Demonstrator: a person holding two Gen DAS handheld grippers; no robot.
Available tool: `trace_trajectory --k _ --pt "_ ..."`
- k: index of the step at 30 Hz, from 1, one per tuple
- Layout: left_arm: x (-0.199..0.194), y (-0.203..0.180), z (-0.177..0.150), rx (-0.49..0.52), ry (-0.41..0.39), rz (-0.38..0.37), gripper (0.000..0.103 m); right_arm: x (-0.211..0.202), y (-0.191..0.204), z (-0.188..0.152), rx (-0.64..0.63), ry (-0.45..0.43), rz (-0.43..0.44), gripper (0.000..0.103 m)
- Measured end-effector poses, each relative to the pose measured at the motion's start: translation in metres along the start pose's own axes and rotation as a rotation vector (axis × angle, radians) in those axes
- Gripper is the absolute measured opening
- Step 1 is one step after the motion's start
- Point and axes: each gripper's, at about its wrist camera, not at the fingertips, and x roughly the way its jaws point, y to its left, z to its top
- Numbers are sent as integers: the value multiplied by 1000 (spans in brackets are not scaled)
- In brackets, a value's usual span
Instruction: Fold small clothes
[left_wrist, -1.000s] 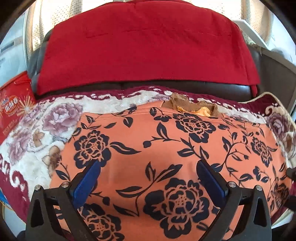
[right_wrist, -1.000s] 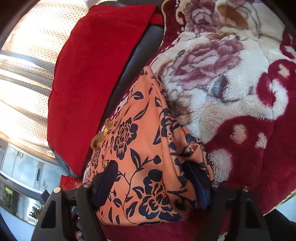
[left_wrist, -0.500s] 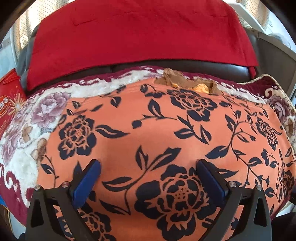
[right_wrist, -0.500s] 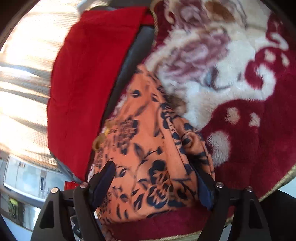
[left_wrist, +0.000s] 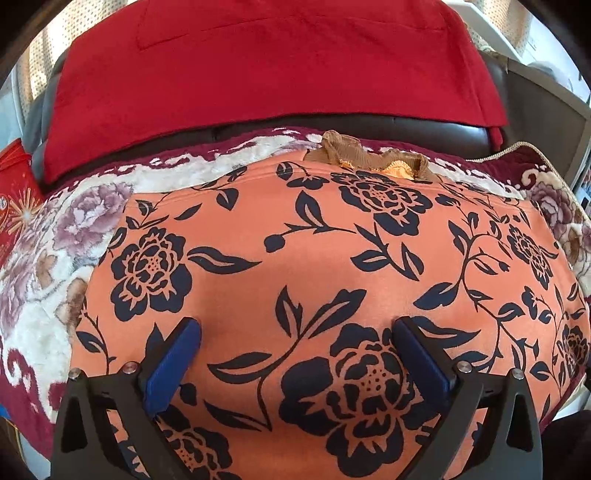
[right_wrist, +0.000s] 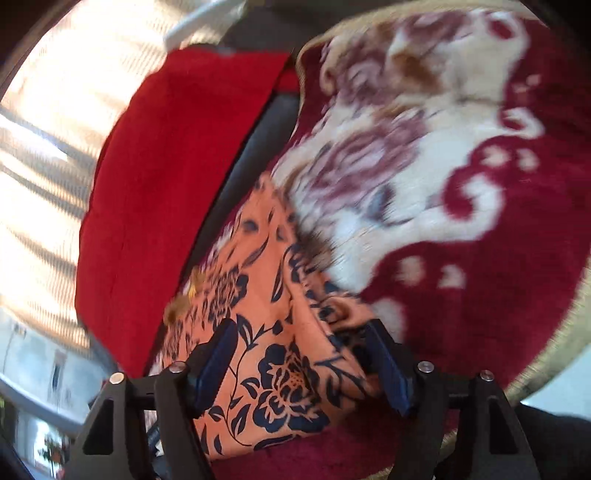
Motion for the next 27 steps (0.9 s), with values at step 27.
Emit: trace_trajectory --k 27 --pt "7 2 3 -31 6 -2 103 -31 15 -20 -111 -13 39 85"
